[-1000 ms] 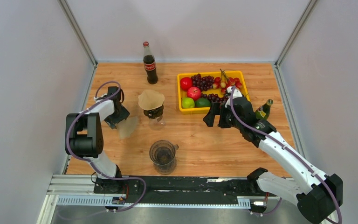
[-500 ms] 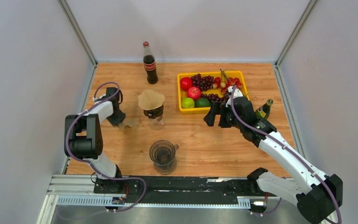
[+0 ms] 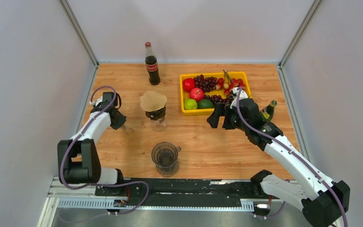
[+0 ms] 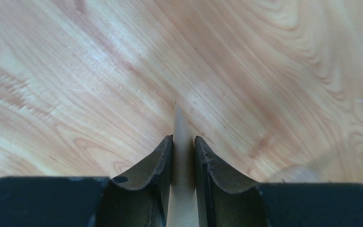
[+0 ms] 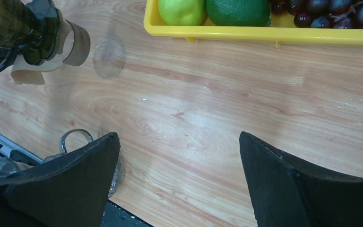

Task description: Place the coffee filter in the dripper

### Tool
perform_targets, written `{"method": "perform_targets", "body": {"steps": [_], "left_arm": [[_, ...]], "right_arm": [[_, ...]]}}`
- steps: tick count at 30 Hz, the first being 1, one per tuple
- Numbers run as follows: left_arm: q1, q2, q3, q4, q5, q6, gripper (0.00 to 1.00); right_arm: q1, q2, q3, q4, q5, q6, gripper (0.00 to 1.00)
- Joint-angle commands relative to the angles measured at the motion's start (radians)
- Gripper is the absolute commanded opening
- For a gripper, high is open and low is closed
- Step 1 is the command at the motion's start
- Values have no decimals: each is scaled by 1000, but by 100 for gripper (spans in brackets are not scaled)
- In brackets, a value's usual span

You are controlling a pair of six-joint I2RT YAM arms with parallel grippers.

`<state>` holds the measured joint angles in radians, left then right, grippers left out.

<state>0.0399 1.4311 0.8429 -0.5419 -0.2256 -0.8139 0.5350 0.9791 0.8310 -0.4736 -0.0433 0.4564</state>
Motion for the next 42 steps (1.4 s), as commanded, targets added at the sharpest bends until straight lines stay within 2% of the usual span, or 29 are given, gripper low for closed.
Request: {"method": "perform_targets", "body": {"steps": [1, 9, 15, 20, 26, 28, 30, 32, 33, 35, 39, 42], "left_arm": [[-2, -167, -14, -38, -11, -32, 31], [-3, -511, 40, -141, -49, -47, 32], [-2, -715, 121, -142, 48, -27, 33], [-3, -775, 188, -98, 194, -8, 32], [-8, -737, 231, 36, 409, -48, 28], [-50, -720, 224, 96, 442, -71, 27], [-147, -699, 221, 143, 404, -76, 27], [-281, -667, 226, 181, 273, -65, 27], [-367, -654, 228, 196, 251, -56, 27], [-463, -604, 233, 246, 211, -53, 27], [-581, -493, 238, 340, 196, -70, 27], [-663, -428, 244, 388, 135, -73, 27]], "right_arm": [[-5, -43, 11, 33, -38, -16, 100], [-5, -88, 3, 90, -135, -6, 100], [-5, -153, -32, 197, -200, 49, 100], [-6, -199, -59, 282, -249, 89, 100], [-4, -228, -93, 434, -327, 172, 100], [-4, -222, -107, 512, -376, 216, 99], [-4, -206, -101, 544, -419, 235, 99], [-3, -183, -91, 557, -446, 249, 99], [-2, -176, -93, 567, -454, 261, 99], [2, -165, -107, 603, -464, 291, 99], [16, -142, -132, 667, -471, 332, 98], [25, -133, -141, 700, -466, 349, 97]]}}
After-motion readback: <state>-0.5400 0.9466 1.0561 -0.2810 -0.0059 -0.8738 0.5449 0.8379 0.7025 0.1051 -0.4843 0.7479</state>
